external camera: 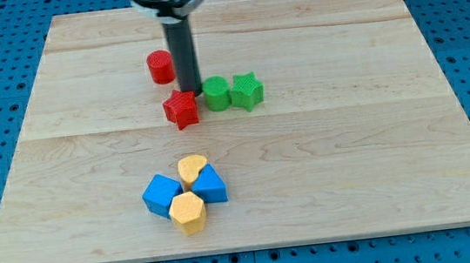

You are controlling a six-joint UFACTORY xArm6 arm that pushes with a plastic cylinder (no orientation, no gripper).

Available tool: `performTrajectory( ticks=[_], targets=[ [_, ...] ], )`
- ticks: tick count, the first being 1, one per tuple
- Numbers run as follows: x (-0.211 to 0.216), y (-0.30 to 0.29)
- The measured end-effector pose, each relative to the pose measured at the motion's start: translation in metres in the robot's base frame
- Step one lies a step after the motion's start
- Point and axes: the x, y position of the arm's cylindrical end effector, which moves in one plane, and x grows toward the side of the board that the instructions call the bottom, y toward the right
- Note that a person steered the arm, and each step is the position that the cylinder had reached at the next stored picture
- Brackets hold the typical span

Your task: Separate red blocks and green blocks from each other

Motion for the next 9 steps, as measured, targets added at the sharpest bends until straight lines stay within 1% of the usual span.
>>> performTrajectory(
  ticks=[2,3,4,5,6,8,9],
  targets=[
    [0.001,0.088],
    [0.025,0.087],
    [0.057,0.072],
    [0.052,0.101],
    [0.027,0.102],
    [-0.010,0.111],
    [0.003,0.164]
  ],
)
